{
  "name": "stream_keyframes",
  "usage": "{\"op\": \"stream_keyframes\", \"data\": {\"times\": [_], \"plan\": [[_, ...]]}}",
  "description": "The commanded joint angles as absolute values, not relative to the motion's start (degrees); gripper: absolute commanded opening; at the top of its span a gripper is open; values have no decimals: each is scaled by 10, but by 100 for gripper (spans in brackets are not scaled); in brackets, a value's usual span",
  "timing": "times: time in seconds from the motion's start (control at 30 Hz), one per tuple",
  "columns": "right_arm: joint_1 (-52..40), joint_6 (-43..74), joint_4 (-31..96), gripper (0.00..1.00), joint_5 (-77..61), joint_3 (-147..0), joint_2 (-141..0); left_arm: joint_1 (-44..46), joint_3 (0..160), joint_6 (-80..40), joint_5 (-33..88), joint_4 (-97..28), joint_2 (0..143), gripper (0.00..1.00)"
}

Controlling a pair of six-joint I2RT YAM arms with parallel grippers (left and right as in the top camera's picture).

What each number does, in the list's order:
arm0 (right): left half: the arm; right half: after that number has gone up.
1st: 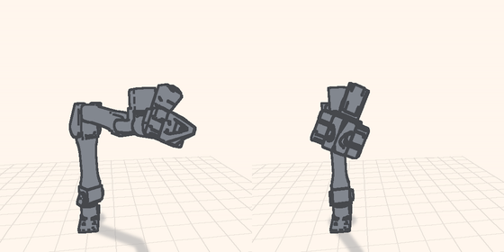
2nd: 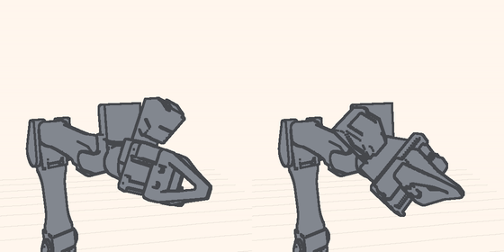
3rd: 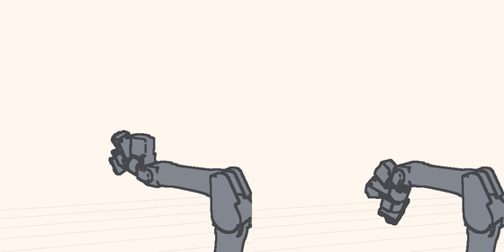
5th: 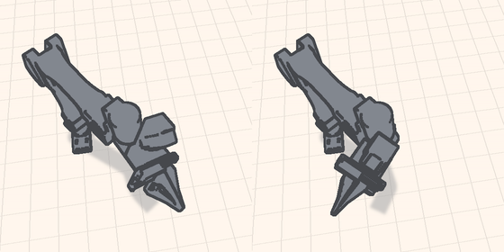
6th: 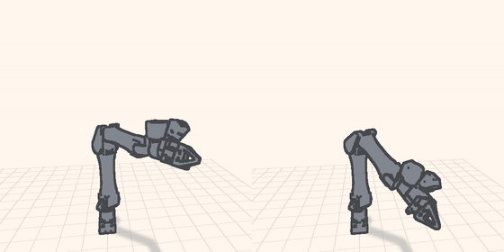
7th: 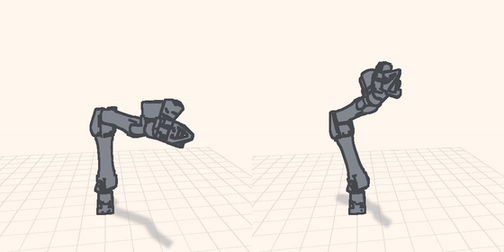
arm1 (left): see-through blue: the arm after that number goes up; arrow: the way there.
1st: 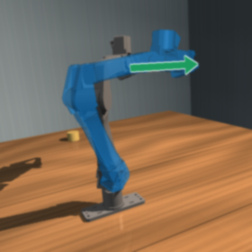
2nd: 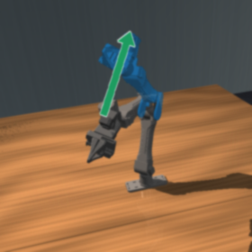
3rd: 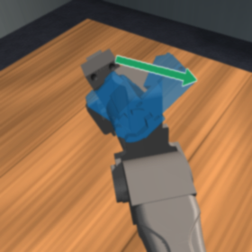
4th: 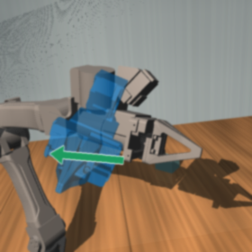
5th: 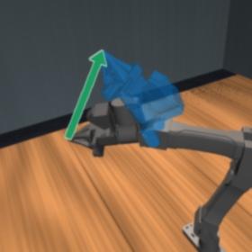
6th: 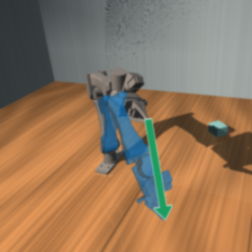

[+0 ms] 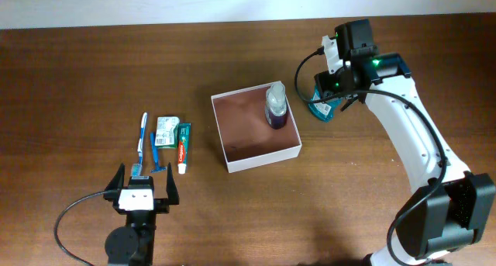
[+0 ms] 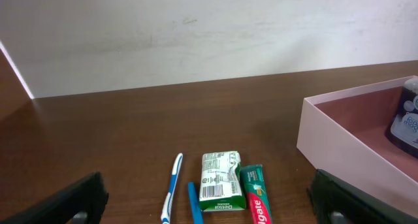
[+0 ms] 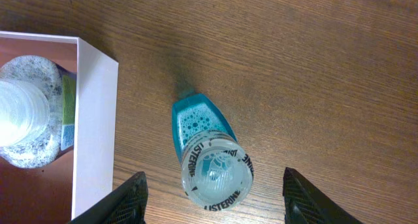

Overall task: Pack container
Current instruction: 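Move the right gripper to the teal mouthwash bottle and grasp it, then lift the mouthwash bottle and carry it over the box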

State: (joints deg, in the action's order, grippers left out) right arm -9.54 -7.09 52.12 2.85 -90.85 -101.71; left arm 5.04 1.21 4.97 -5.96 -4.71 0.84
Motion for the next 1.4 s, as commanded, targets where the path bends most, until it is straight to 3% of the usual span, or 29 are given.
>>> {"op": "stream_keyframes", "data": {"times": [0.0,0.53,0.8,0.97,1.37], "plan": [[-93,-73,515,58,21,-909,-1025,47,7,57,-53,-46,3,99],[-93,-73,502,55,17,-909,-1046,47,7,57,-53,-46,3,99],[-93,-73,499,35,17,-909,-1052,47,7,57,-53,-46,3,99],[-93,-73,505,28,17,-910,-1049,47,7,57,-53,-46,3,99],[-93,-70,513,23,17,-910,-978,47,7,57,-53,-46,3,99]]}}
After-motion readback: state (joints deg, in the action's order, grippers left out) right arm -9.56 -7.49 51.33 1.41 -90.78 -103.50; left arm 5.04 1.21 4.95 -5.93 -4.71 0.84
